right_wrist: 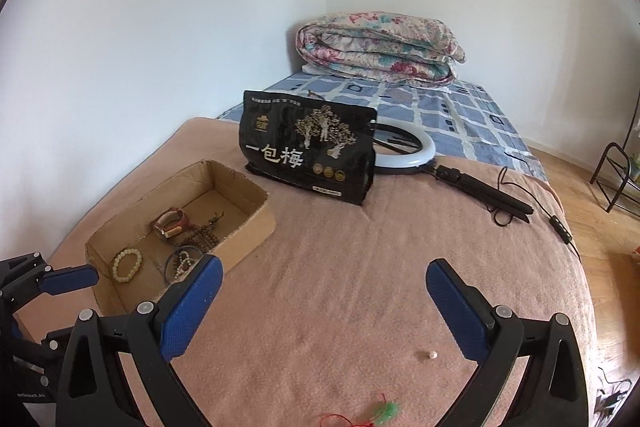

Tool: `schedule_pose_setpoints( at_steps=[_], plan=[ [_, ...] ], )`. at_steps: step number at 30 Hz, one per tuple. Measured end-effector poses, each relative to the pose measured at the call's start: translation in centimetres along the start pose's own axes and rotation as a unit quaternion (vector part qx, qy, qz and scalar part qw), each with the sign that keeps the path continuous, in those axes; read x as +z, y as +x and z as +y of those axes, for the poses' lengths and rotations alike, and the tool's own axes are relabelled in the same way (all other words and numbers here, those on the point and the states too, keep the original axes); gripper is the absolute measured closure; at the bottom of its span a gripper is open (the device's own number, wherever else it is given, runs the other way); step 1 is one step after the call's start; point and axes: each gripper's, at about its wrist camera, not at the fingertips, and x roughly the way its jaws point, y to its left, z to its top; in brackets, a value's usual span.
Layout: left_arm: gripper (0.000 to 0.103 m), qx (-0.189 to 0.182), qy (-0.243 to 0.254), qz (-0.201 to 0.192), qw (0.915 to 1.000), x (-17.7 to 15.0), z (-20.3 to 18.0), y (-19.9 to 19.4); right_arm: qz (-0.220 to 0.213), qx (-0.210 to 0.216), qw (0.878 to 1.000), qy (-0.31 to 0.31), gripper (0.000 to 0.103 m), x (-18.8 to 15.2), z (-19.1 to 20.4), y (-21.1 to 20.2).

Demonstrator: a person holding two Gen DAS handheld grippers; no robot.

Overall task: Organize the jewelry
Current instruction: 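Move both open tools back toward the red-string pendant and last pearl, then grasp green jade pendant with left tool while right tool pinches the loose pearl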

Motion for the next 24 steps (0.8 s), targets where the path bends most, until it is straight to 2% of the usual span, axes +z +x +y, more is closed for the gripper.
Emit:
schedule_pose_setpoints(
  at_steps=[12,20,24],
  plan=[
    [0.051,-0.047,0.021,0.022,0.9984,-0.1,-4.6,2.6,0.012,-0.046,0.998,0.033,0.0,-3.1,-8.7,-2.1],
    [0.051,-0.093,0.036,0.049,0.9938,-0.4,-8.0,5.2,0.028,-0.045,0.997,0.062,0.0,-5.6,-13.1,-2.3],
    [0.051,-0.113,0.045,0.063,0.9905,-0.7,-10.0,6.8,0.037,-0.031,0.997,0.065,0.007,-6.8,-14.5,-2.0]
  ],
)
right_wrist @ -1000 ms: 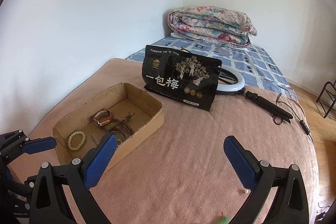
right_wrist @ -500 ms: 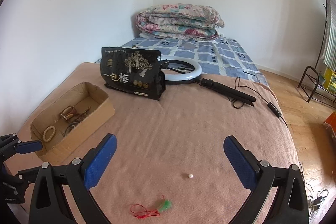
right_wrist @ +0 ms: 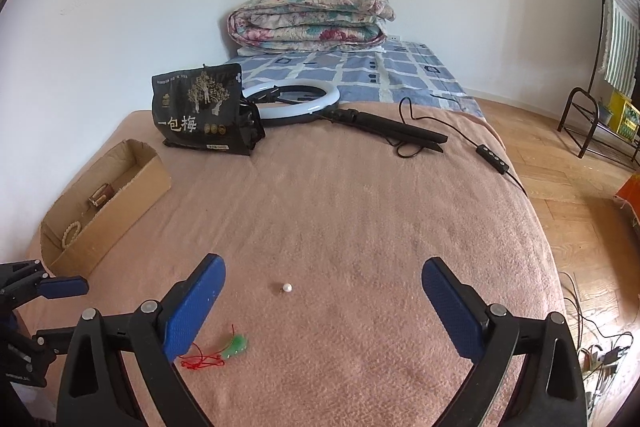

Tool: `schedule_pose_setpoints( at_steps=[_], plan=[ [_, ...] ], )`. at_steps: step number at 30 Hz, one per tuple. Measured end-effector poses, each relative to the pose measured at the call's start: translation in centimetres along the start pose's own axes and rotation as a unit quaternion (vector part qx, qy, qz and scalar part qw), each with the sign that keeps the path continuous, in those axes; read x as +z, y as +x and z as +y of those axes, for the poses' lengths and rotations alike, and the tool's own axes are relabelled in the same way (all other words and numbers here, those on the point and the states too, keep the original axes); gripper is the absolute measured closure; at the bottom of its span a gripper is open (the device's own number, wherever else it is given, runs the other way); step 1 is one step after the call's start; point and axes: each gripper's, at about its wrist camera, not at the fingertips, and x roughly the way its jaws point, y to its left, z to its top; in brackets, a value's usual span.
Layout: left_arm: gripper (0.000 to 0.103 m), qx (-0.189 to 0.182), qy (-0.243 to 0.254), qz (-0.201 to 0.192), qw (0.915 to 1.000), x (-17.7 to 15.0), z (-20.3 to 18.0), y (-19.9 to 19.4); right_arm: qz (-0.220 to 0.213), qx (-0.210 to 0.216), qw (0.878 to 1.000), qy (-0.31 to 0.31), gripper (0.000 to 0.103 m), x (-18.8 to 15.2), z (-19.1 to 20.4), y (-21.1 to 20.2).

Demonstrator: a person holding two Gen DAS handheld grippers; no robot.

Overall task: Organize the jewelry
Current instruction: 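Grasp green jade pendant with left tool while right tool pinches the loose pearl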

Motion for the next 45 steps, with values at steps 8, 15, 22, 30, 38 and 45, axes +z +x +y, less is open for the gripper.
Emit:
schedule_pose_setpoints(
  at_steps=[8,15,22,30,38,45],
  plan=[
    [0.051,-0.03,-0.003,0.036,0.9989,-0.2,-1.6,4.3,0.029,0.052,0.998,0.014,0.021,-2.2,-2.1,2.8],
    [0.057,-0.041,-0.011,0.055,0.9976,-0.2,-2.2,7.4,0.061,0.082,0.995,0.013,0.042,-3.6,-1.9,6.2],
    [0.065,-0.032,0.001,0.069,0.9971,0.0,-2.9,10.1,0.07,0.1,0.993,0.004,0.058,-3.7,-1.1,8.1],
    [0.066,-0.011,0.0,0.069,0.9975,0.0,-2.9,11.7,0.076,0.115,0.99,-0.007,0.064,-3.7,-0.3,9.4],
    [0.09,0.019,-0.003,0.06,0.998,-0.1,-2.5,11.9,0.079,0.103,0.991,-0.038,0.068,-3.6,1.6,10.3],
    [0.091,0.026,-0.001,0.058,0.998,-0.1,-2.4,11.8,0.085,0.081,0.99,-0.071,0.083,-3.9,2.8,10.8]
  ],
)
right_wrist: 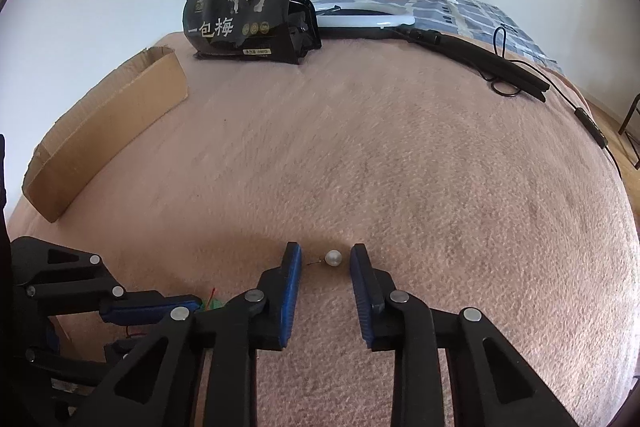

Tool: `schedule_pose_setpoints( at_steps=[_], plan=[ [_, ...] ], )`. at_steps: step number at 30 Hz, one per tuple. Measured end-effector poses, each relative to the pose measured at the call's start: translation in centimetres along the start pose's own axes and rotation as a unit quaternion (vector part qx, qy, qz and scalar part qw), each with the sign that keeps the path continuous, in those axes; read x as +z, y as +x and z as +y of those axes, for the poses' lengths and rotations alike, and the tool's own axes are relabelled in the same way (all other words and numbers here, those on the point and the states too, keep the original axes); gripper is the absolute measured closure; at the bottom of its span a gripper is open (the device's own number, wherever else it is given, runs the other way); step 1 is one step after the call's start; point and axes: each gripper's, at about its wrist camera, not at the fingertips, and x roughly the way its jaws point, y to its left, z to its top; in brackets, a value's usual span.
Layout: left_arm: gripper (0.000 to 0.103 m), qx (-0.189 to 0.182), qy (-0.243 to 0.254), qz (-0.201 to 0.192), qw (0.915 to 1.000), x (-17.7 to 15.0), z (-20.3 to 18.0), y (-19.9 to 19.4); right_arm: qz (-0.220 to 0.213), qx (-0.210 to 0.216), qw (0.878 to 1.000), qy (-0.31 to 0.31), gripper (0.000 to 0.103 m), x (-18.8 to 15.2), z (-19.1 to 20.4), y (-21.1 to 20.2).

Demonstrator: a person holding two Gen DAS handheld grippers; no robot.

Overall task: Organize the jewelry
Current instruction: 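Grasp green jade pendant with left tool while right tool pinches the loose pearl, then carry pendant with left tool and pearl with right tool over the box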

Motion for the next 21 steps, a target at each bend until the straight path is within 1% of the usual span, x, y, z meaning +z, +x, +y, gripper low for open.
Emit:
schedule_pose_setpoints(
  at_steps=[1,7,11,21],
  plan=[
    [0.091,0.0,-0.001,0.0,1.0,0.0,0.0,0.0,0.0,-0.002,1.0,-0.003,0.086,0.0,0.1,0.0],
    [0.091,0.003,-0.007,-0.001,1.0,-0.1,0.5,-0.4,0.002,-0.012,1.0,-0.004,0.086,-0.1,0.4,-0.2],
    [0.091,0.006,-0.016,-0.003,0.9999,-0.2,1.1,-1.2,-0.006,-0.008,1.0,0.004,0.086,-0.3,0.4,-1.0],
    [0.091,0.017,-0.054,-0.036,0.9977,-0.3,4.0,-5.5,-0.031,-0.005,0.999,0.015,0.086,-0.3,1.3,-5.1]
  ],
)
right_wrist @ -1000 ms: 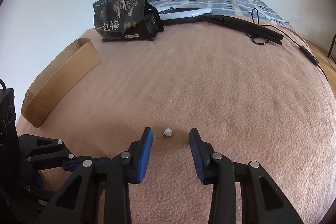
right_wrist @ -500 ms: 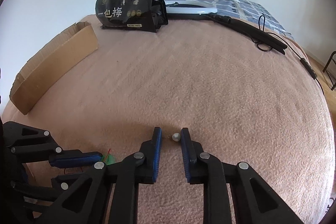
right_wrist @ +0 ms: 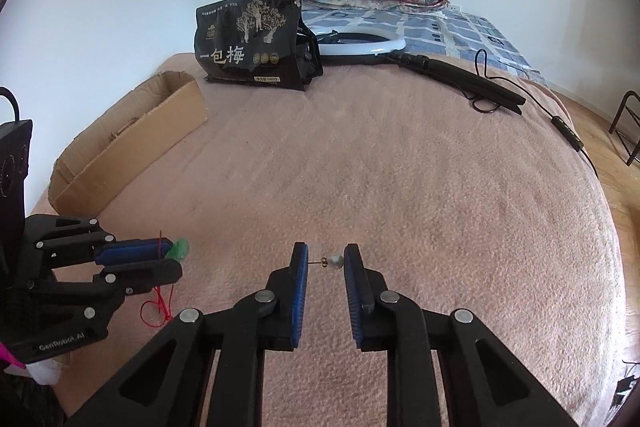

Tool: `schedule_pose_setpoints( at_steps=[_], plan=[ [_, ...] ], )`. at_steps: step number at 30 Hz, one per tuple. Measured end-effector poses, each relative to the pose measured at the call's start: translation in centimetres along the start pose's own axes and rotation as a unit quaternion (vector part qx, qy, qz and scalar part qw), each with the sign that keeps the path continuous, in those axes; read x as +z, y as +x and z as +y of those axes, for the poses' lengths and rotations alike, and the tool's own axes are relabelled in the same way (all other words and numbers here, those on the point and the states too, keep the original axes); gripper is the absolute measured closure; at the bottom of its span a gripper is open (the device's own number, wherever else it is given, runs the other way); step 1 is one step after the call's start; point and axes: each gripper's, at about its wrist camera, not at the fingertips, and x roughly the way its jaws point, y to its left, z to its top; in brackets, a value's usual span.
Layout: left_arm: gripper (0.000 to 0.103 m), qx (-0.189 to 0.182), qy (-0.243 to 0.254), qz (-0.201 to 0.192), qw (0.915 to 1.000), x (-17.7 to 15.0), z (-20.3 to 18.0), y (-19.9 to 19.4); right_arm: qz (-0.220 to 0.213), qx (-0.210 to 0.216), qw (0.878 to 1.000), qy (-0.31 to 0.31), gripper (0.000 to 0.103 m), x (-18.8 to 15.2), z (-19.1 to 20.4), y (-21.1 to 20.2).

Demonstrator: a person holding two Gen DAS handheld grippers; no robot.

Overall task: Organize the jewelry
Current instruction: 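Carry pendant with left tool and pearl with right tool over the box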

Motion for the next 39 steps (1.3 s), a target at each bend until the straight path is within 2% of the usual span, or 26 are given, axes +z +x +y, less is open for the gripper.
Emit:
schedule_pose_setpoints(
  at_steps=[19,28,39],
  plan=[
    [0.091,0.037,-0.037,-0.06,0.9969,-0.8,5.6,-9.6,-0.038,0.018,0.998,-0.047,0.086,2.9,7.2,-5.3],
    [0.091,0.068,-0.054,-0.079,0.9931,-1.5,9.8,-12.8,-0.05,0.035,0.995,-0.073,0.086,4.9,11.4,-5.7],
    [0.091,0.101,-0.083,-0.095,0.9869,-2.3,15.5,-15.4,-0.057,0.061,0.992,-0.097,0.086,7.8,16.5,-4.3]
  ],
)
